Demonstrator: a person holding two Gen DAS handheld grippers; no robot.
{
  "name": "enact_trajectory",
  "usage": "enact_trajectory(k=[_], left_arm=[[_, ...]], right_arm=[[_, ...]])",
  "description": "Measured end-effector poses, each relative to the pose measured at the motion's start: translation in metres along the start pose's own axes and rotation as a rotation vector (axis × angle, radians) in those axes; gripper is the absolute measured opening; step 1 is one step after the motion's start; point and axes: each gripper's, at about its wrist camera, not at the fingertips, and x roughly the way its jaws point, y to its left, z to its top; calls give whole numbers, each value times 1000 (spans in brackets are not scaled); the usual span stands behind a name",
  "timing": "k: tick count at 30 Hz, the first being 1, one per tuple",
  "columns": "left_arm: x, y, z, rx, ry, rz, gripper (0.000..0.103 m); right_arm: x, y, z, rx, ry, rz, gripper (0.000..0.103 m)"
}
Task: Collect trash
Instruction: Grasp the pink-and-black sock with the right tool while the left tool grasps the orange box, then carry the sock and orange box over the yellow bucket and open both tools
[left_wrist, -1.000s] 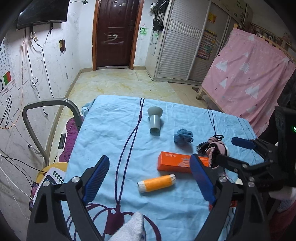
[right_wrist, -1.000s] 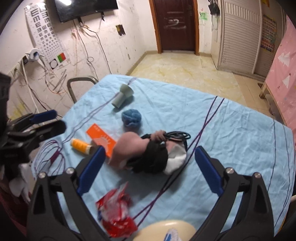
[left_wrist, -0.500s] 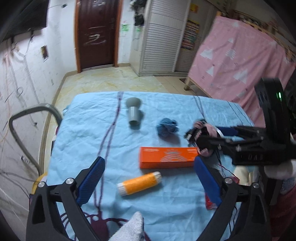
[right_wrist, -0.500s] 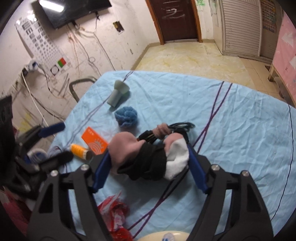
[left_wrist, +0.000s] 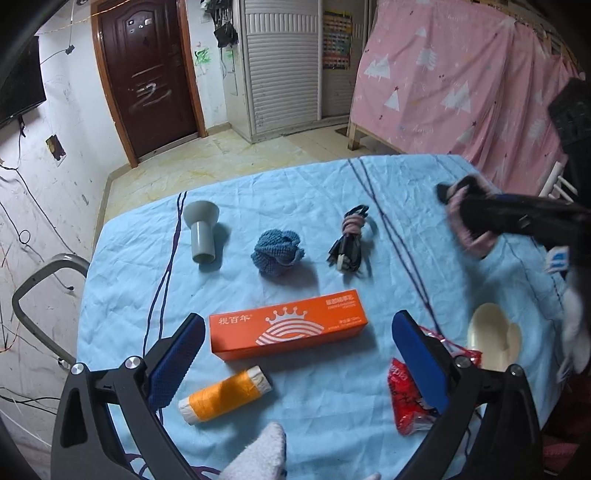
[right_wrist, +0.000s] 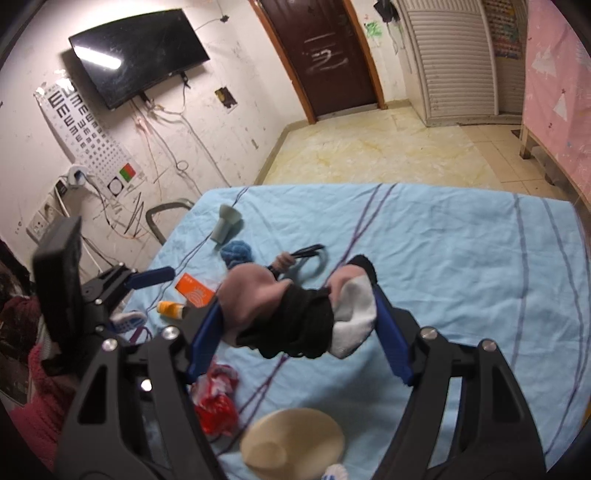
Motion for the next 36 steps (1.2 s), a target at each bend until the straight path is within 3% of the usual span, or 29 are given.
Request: enact_trajectory(k=[6, 18, 20, 21, 24, 36], left_arm=[[13, 6, 1, -5, 43, 40, 92], [39, 20, 14, -100, 94, 18, 92], [39, 20, 15, -109, 93, 35, 90], [39, 17, 16, -109, 90, 51, 84], [38, 13, 19, -112, 95, 49, 84], [-7, -30, 46, -96, -4, 52, 84]], right_arm=[[-9, -12, -5, 5, -13, -12, 72], [-14, -34, -13, 27, -18, -26, 72], [-16, -36, -14, 27, -18, -30, 72], [-17, -37, -15, 28, -20, -32, 72], [-24, -41, -17, 33, -30, -34, 72], [-78, -81, -32, 95, -122, -65, 73]])
